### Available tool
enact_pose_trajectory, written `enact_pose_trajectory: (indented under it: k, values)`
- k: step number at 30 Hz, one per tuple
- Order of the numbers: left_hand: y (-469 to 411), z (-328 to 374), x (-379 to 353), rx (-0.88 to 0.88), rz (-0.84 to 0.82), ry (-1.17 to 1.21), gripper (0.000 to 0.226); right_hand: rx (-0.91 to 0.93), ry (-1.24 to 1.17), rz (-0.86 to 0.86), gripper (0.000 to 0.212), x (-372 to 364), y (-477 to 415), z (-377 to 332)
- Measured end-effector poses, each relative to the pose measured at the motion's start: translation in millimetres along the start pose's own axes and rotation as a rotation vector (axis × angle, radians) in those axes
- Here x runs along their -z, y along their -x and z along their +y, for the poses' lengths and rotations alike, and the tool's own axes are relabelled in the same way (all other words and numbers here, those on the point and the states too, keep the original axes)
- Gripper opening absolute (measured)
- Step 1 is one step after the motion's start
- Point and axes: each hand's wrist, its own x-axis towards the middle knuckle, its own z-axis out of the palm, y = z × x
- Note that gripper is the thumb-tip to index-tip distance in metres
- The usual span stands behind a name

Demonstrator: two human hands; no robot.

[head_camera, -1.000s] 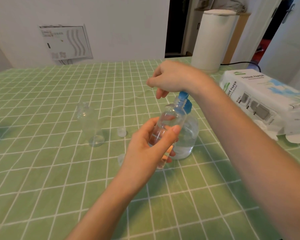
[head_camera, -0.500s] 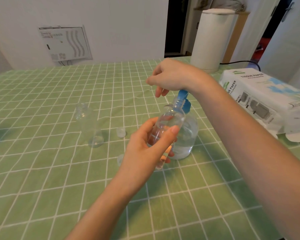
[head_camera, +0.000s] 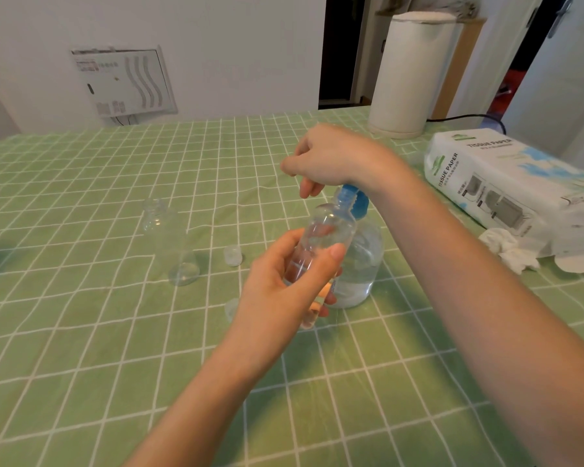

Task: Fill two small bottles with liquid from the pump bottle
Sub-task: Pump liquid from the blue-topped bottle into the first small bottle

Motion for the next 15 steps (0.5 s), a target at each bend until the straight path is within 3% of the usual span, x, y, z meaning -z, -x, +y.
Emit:
enact_pose_trajectory:
  k: [9, 15]
  values:
    - [0.8, 3.3, -1.1, -0.013, -0.006, 0.003, 0.024, 0.010, 0.012, 0.015, 0.032, 9.2, -2.5, -3.1]
    - [0.7, 5.3, -1.3, -0.017, 0.005, 0.020, 0.035, 0.003, 0.058, 0.003, 0.031, 7.8, -2.8, -6.2]
